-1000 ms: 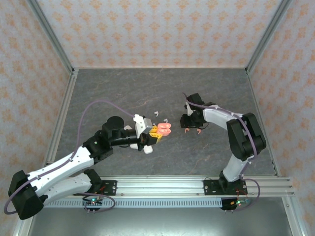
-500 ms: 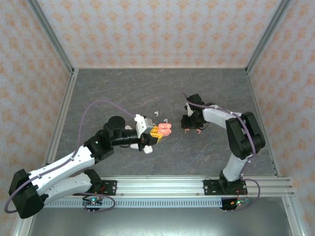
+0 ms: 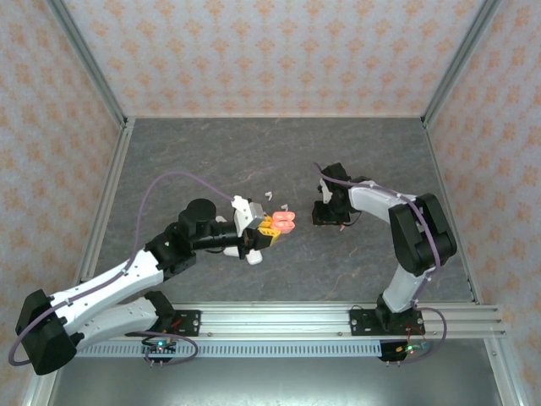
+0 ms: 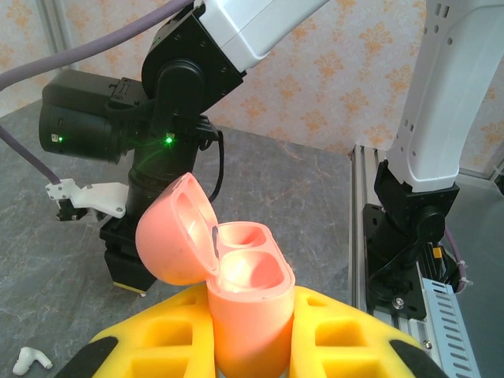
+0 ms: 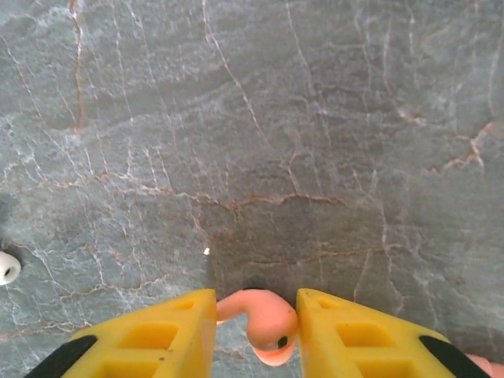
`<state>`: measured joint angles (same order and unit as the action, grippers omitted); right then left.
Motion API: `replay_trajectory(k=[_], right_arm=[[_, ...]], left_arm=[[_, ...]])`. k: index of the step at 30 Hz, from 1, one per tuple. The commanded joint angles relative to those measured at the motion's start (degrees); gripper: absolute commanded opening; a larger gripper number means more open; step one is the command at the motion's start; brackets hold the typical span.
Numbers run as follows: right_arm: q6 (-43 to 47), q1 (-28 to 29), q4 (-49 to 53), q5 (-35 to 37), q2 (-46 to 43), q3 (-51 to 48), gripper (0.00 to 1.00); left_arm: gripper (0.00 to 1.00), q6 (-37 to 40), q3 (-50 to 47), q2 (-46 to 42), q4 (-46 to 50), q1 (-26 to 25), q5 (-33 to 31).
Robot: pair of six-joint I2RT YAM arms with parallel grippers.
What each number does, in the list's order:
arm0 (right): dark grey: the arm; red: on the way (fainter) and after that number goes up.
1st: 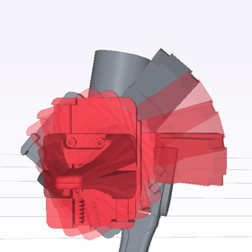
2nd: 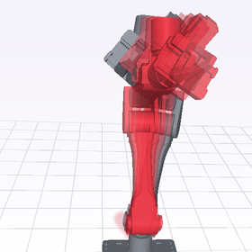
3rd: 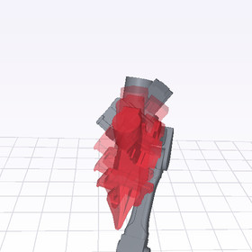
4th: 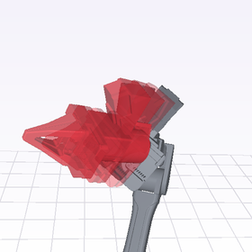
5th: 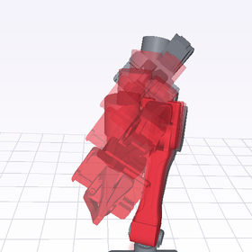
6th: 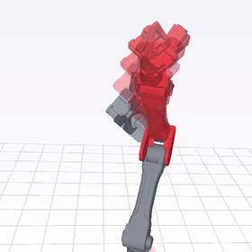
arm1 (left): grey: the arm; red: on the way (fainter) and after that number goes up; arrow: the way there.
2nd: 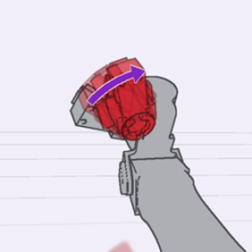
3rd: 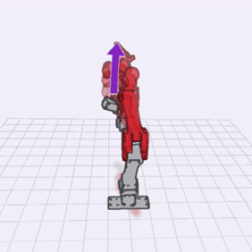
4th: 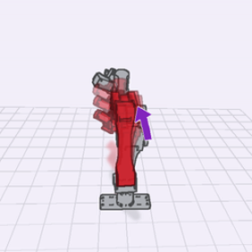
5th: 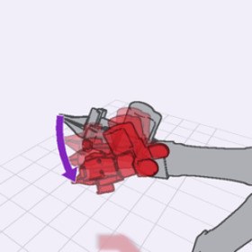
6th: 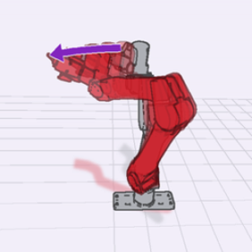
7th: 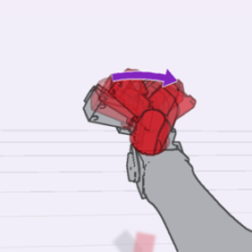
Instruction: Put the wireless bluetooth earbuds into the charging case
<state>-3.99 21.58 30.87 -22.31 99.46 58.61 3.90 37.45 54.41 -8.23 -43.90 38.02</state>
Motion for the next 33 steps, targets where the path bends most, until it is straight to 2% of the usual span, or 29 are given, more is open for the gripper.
replay_trajectory(k=[1, 12, 22, 28, 33], right_arm=[[0.0, 0.1, 3.2, 0.0, -1.8, -0.5, 0.32], [0.1, 0.0, 1.6, 0.6, 0.6, 0.0, 0.3], [0.2, 0.0, -1.3, 0.5, -1.2, -1.2, 0.18], [1.2, 0.1, -5.7, -0.3, -10.5, -5.0, 0.17], [3.1, 0.6, -9.9, -2.7, -24.6, -9.3, 0.17]], left_arm=[[0.0, -0.7, 2.2, 0.1, -1.1, -0.3, -1.1], [0.0, -0.3, 2.5, 0.2, -0.5, -0.4, -1.3], [0.0, -0.1, 2.7, 0.6, -0.3, -0.4, -1.3], [0.0, -0.9, 2.2, 0.7, -1.2, -0.4, -1.1], [0.0, -2.4, 1.5, 1.8, -3.1, -0.3, -1.7]])
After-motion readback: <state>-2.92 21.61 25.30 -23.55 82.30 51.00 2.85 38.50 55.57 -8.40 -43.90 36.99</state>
